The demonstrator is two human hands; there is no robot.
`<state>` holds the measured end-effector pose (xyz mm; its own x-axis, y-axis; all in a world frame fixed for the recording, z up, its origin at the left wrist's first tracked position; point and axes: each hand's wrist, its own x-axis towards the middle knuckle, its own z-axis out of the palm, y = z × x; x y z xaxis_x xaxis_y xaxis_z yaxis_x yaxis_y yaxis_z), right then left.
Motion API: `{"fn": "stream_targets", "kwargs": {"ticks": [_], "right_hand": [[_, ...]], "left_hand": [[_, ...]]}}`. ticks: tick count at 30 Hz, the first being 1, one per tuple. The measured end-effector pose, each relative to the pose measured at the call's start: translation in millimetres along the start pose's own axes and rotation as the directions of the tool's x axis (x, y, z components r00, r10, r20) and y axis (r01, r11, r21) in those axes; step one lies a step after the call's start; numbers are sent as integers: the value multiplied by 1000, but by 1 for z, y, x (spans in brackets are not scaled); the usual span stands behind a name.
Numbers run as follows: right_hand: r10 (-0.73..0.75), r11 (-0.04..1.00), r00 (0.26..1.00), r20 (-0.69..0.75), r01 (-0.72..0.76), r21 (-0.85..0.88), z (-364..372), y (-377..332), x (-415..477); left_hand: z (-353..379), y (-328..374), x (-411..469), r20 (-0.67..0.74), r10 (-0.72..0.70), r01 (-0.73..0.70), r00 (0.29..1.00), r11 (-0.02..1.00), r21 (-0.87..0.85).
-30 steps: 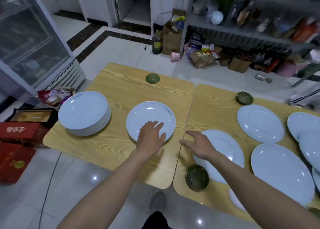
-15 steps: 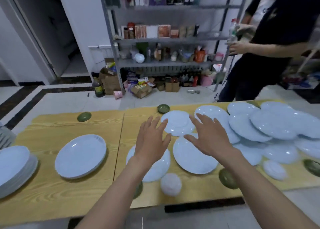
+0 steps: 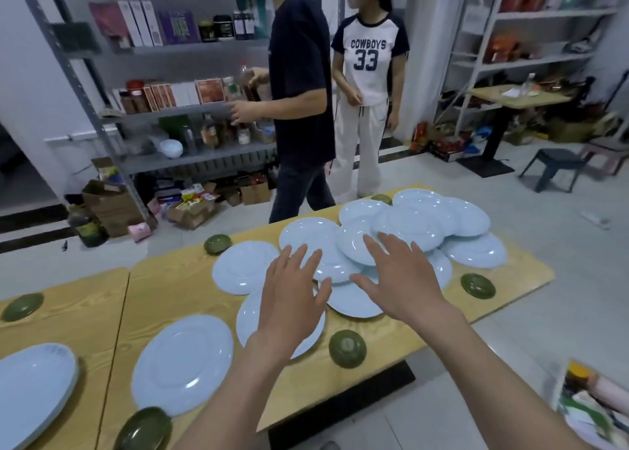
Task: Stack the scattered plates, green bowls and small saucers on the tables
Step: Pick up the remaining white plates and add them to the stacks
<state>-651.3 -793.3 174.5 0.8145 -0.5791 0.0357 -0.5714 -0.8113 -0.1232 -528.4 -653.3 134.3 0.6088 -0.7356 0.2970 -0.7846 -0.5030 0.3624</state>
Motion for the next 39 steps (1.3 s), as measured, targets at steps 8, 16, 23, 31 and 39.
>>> {"fn": "stream_targets", "kwargs": {"ticks": [8,16,23,31,39], "right_hand": [[64,998,997,34,-64,-5,12,72,49],[107,993,994,29,-105,-54,7,142,120],[94,990,993,70,-85,-113,14,186,158],[-7,986,986,167,35,-165,33,251,214],[-114,992,967,228,122,-20,62,310,277]], "left_hand": [[54,35,75,45,69,-69,997,998,-11],[98,62,162,23,111,-109,994,992,-58],[129,93,206,44,170,-173,984,982,75],[184,123,252,104,102,-123,989,970,212],[246,137,294,228,-190,149,955,971,186]]}}
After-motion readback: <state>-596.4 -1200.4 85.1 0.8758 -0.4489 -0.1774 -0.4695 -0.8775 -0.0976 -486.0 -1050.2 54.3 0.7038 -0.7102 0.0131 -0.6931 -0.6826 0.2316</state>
